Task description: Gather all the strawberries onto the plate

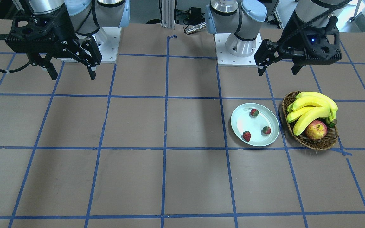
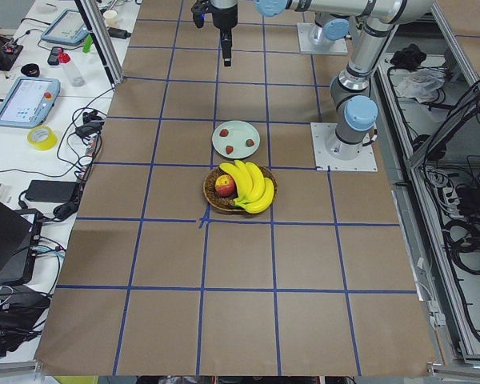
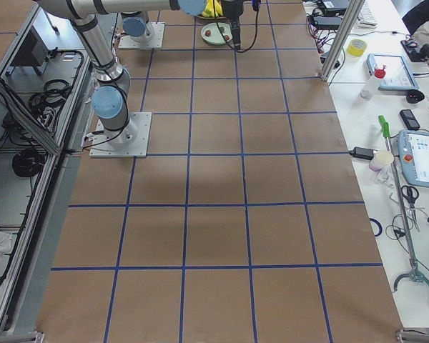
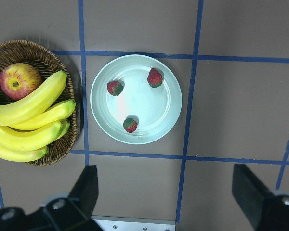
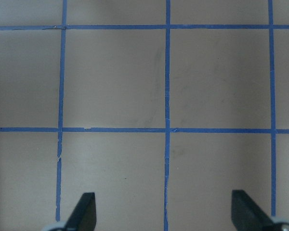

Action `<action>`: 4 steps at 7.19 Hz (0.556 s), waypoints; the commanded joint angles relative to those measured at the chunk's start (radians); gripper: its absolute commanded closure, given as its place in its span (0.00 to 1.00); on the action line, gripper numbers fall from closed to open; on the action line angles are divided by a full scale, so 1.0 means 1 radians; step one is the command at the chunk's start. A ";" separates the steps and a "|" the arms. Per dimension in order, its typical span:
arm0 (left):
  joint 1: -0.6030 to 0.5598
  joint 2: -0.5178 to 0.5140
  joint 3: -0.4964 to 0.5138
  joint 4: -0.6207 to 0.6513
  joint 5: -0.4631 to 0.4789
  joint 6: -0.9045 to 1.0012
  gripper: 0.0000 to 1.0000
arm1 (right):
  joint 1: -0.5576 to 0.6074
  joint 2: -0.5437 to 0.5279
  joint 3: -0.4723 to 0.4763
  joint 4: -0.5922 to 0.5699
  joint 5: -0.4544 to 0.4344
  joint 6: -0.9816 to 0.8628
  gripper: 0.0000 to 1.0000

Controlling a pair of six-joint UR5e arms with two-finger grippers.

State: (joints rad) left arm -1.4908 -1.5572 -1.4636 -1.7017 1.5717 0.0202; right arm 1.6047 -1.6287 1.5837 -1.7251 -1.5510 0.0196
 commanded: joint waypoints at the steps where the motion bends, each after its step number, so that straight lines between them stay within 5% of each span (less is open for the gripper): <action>1: -0.011 0.006 -0.007 0.034 -0.055 0.001 0.00 | -0.002 0.000 -0.004 0.001 0.003 0.000 0.00; 4: -0.031 0.009 -0.011 0.036 -0.039 -0.005 0.00 | -0.002 0.000 -0.001 -0.001 0.002 0.000 0.00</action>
